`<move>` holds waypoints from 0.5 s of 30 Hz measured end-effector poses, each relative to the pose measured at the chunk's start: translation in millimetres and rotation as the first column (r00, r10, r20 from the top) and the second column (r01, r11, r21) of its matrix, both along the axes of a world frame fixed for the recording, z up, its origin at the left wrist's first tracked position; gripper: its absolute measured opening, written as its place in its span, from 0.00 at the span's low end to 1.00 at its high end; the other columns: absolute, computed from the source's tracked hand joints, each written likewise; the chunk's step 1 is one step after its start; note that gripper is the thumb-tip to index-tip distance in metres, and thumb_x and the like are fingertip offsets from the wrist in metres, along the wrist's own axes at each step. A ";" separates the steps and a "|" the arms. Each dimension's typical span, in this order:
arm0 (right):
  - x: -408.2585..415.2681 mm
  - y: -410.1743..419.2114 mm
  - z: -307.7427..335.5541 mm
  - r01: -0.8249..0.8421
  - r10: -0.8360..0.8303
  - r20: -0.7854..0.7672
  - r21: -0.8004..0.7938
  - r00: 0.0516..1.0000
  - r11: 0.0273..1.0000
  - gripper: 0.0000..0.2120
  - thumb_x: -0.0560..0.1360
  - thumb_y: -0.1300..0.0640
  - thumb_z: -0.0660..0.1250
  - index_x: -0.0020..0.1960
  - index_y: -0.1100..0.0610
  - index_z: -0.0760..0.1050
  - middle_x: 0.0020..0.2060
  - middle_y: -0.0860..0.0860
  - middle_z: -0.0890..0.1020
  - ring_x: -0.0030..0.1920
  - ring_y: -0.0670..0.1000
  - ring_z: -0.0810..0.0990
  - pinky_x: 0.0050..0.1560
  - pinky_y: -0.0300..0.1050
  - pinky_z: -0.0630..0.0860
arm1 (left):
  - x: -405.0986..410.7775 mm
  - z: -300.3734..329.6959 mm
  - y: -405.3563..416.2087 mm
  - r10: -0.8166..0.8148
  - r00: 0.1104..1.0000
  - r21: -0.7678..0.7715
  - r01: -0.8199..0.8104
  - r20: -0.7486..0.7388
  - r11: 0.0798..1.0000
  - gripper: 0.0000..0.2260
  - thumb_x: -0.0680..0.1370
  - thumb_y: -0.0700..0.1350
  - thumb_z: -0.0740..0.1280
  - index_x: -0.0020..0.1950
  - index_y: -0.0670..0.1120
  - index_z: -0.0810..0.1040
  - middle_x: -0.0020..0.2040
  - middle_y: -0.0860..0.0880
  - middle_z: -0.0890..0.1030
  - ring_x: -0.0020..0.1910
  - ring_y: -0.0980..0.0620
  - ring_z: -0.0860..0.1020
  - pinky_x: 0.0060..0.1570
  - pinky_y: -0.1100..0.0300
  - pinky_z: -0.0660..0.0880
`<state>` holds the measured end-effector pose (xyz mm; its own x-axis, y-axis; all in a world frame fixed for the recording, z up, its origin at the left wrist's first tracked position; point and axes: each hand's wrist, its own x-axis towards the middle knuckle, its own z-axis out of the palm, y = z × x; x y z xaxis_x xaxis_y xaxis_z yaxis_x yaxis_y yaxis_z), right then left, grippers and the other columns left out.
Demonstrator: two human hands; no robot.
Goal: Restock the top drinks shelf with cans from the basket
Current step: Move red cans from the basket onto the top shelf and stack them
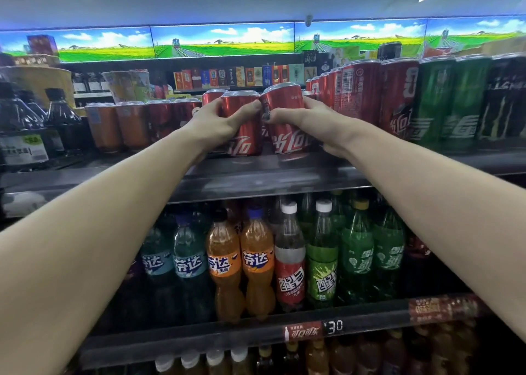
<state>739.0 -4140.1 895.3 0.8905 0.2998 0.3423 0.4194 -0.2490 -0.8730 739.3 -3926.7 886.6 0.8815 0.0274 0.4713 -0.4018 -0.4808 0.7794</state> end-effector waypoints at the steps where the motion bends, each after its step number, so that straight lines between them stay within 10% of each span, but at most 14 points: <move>1: 0.3 -0.8 -0.7 -0.003 0.003 0.015 -0.007 1.000 1.000 0.26 0.69 0.47 0.79 0.65 0.49 0.76 0.53 0.51 0.86 0.52 0.51 0.86 0.48 0.44 0.82 | 0.3 -0.3 0.2 0.003 1.000 0.008 -0.003 0.003 1.000 0.35 0.61 0.76 0.74 0.57 0.55 0.82 0.53 0.53 0.88 0.53 0.52 0.86 0.62 0.49 0.81; 8: 7.6 1.0 -8.3 0.124 -0.099 0.139 -0.184 0.985 0.975 0.45 0.51 0.19 0.74 0.63 0.36 0.72 0.67 0.50 0.78 0.76 0.58 0.67 0.77 0.60 0.63 | -1.1 0.4 2.1 0.049 0.998 0.060 -0.047 -0.030 0.997 0.30 0.63 0.76 0.73 0.57 0.59 0.79 0.58 0.52 0.85 0.59 0.49 0.83 0.66 0.49 0.78; 15: 0.3 -1.3 -1.9 0.131 -0.085 0.154 -0.313 0.984 0.941 0.52 0.56 0.19 0.71 0.73 0.45 0.67 0.65 0.47 0.78 0.73 0.57 0.70 0.78 0.59 0.61 | -3.5 4.9 8.1 0.017 0.996 0.117 -0.007 -0.086 0.993 0.38 0.62 0.78 0.73 0.64 0.58 0.77 0.61 0.51 0.84 0.61 0.49 0.82 0.67 0.48 0.76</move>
<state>739.4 -4141.4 893.4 0.8754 0.3183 0.3640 0.4833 -0.5567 -0.6756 735.8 -3918.6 891.5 0.9190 -0.0121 0.3940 -0.3289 -0.5746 0.7494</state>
